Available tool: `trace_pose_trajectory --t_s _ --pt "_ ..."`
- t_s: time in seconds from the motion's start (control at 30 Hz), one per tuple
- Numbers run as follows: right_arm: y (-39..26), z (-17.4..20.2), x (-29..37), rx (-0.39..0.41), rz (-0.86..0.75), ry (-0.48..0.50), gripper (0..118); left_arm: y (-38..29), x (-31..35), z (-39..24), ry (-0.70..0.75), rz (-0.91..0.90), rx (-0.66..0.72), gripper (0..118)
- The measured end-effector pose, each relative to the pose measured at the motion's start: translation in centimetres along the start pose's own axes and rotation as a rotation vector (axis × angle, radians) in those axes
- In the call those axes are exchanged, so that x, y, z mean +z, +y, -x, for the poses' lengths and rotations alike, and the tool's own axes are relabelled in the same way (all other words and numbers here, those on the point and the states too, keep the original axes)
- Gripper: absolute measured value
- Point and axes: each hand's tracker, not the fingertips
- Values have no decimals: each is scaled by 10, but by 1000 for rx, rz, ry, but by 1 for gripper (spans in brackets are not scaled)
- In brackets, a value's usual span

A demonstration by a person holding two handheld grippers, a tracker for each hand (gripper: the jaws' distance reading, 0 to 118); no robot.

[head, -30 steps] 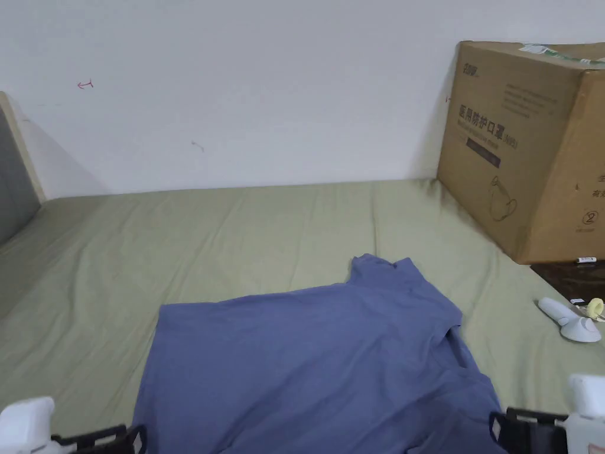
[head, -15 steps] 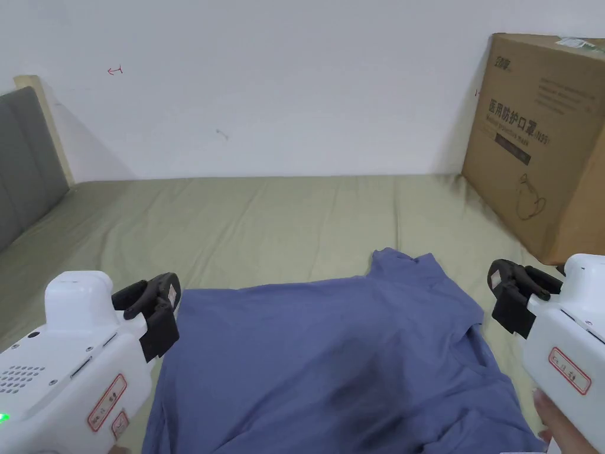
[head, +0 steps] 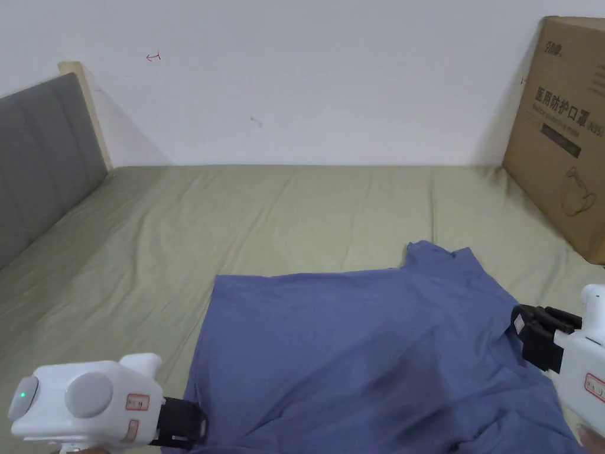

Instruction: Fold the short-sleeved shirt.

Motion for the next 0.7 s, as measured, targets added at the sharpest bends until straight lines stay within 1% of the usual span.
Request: trace_pose_trajectory --t_s 0.03,0.07,0.13,0.2,0.23,0.27,0.3,0.33,0.37,0.43,0.53,0.57,0.6,0.63,0.67,0.7 --pt "-3 -1 -1 0 13 -3 0 -5 -8 1 -5 21 21 118" --pt "-6 -2 -2 -3 27 -5 0 -7 -11 3 -18 -2 42 112" --pt "-13 -5 -3 -16 52 -4 0 -8 -27 0 -20 18 46 112" --pt "-16 -6 -5 -27 71 -6 0 -16 -32 2 -6 42 14 110" --pt "-19 -8 -6 -31 78 -8 0 -19 -36 1 12 63 -19 102" --pt "-21 -10 -6 -35 85 -10 0 -21 -39 0 18 70 -56 77" --pt "-22 -11 -6 -39 89 -13 0 -24 -39 -1 27 61 -60 17" --pt "-24 -13 -5 -42 92 -18 0 -27 -37 -5 42 54 -54 5" --pt "-26 -16 -3 -43 95 -23 0 -31 -32 -6 7 6 -28 5" --pt "-30 -25 2 -43 101 -29 0 -35 -19 -10 -10 -59 -21 5" --pt "-39 -47 7 -63 139 -33 0 -44 3 -19 16 -163 -39 5" --pt "-44 -57 5 -80 194 -21 7 -45 12 -19 60 -225 -69 5" --pt "-47 -65 1 -95 250 -17 55 -46 17 -21 52 -253 -70 5" --pt "-54 -74 -3 -111 319 -35 88 -48 23 -23 59 -280 -74 5" --pt "-63 -84 -9 -122 383 -76 103 -49 28 -27 62 -313 -84 5" --pt "-71 -91 -15 -130 454 -111 103 -52 30 -31 33 -311 -67 5"
